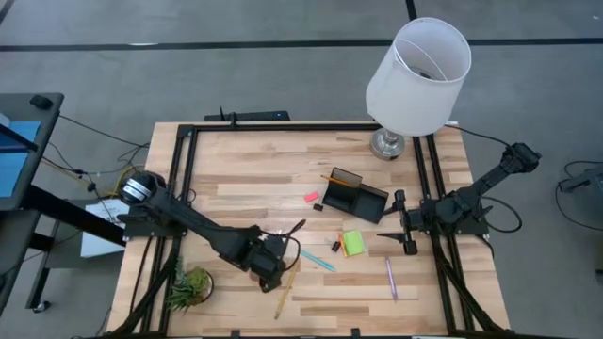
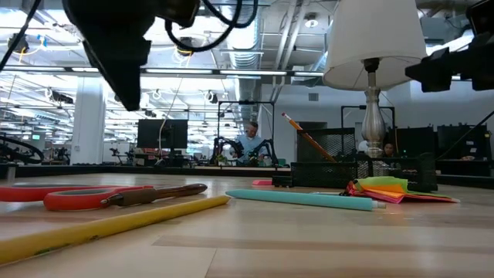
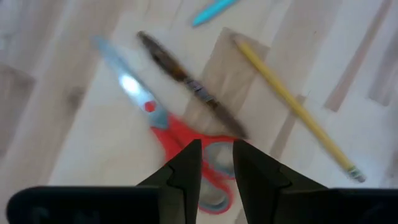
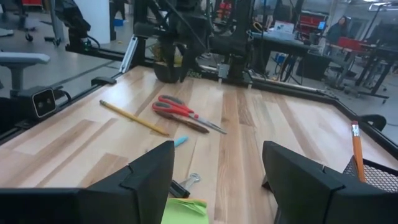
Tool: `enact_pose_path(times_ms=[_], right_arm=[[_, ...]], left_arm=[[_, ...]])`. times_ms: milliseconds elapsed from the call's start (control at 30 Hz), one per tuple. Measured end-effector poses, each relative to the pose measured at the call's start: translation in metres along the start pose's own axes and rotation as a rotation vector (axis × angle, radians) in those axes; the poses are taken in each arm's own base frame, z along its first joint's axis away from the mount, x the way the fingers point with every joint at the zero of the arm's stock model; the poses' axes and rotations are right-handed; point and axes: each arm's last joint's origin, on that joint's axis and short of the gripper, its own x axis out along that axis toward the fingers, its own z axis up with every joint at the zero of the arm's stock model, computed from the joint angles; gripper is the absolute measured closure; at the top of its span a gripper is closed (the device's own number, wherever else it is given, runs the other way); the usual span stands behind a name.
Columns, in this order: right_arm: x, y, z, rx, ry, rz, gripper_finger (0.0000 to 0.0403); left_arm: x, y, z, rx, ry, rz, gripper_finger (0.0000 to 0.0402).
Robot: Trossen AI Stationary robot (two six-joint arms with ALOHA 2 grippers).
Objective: Pick and place office supplies into organizer
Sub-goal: Put the brown pen into the desk organizer
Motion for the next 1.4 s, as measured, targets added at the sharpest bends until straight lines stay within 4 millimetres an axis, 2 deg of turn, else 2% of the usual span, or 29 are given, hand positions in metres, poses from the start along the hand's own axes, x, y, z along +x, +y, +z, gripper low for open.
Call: enact_pose_path(times_ms=[133,267,400,500,600,833,1300,1400], right_arm=[[0.0,0.0,-0.001,-0.009,0.009,0.0,0.0163],[0.0,0.0,-0.001,-0.09,0.009,-0.001,0.0163],[0.0,0.0,-0.001,-0.209,0.007,-0.001,0.0163],[0.0,0.0,0.001,-0.288,-0.007,-0.005,0.0163],[0.0,-0.001,0.005,-0.362,-0.042,-0.017,0.0163],[0.0,-0.001,0.008,-0.48,-0.076,-0.032,0.0163],[0.0,-0.001,0.008,-0.489,-0.069,-0.032,0.0163],[0.0,-0.001,0.007,-0.491,-0.064,-0.031,0.0163]], left_arm=[[0.0,-0.002,0.002,-0.044,-0.018,-0.029,0.0319],[0.002,-0.002,0.003,-0.1,-0.003,-0.035,0.0319],[0.02,-0.008,-0.001,-0.128,0.054,-0.039,0.0319],[0.037,-0.016,0.0,-0.122,0.099,-0.107,0.0319],[0.047,-0.016,0.004,-0.131,0.145,-0.139,0.0319],[0.046,-0.007,0.006,-0.151,0.139,-0.077,0.0319],[0.048,-0.004,0.007,-0.201,0.086,-0.015,0.0319],[0.055,0.0,0.002,-0.224,0.095,-0.003,0.0319]])
